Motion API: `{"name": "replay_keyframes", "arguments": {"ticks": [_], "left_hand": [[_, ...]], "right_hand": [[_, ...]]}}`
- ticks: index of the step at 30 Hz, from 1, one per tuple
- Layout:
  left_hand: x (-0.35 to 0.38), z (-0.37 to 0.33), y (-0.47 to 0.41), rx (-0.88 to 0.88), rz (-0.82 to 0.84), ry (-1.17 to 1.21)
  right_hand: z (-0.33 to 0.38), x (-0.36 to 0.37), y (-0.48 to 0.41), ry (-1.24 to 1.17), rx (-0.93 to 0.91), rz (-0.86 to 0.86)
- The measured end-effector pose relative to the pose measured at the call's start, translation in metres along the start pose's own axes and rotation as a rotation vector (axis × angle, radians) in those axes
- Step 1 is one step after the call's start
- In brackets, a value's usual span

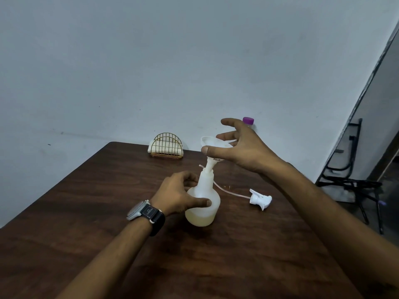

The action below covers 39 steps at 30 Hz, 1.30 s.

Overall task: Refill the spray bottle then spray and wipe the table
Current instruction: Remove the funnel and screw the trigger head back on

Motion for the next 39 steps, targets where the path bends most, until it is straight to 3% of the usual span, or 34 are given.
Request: {"name": "replay_keyframes", "arguments": {"ticks": [8,15,21,25,30,35,39], "left_hand": [[0.001,0.003,-0.002,-0.024,0.007,0.004],[-0.003,0.005,-0.006,-0.033,0.023,-0.009],[-0.003,0.001,-0.014,-0.017,0.072,-0.092],[-0.003,0.002,-0.015,-0.009,0.092,-0.113],[-0.002,0.004,-0.014,-0.016,0.108,-0.094],[-0.002,0.006,-0.014,0.011,0.106,-0.104],[-0.001,0.007,-0.015,0.031,0.108,-0.118]], "right_hand": [[-0.008,-0.011,0.004,-0.065,0.027,-0.019],[-0.061,-0.034,0.004,-0.579,0.249,-0.044],[-0.132,-0.017,-0.008,-0.707,0.394,-0.034],[-0.175,-0.006,-0.026,-0.812,0.471,-0.154],[-0.232,0.002,-0.056,-0.728,0.559,-0.33],[-0.287,0.003,-0.084,-0.441,0.649,-0.511],[-0.323,0.012,-0.112,-0.276,0.668,-0.501]]}}
Point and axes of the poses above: each hand's wrist, its own y-axis away from the middle knuckle, its own x-axis out of the palm, z = x × y, the point moved 6 cm from there along -y, towards the middle knuckle, and after that the axes turned 11 degrees about y, right-handed, at the moved point
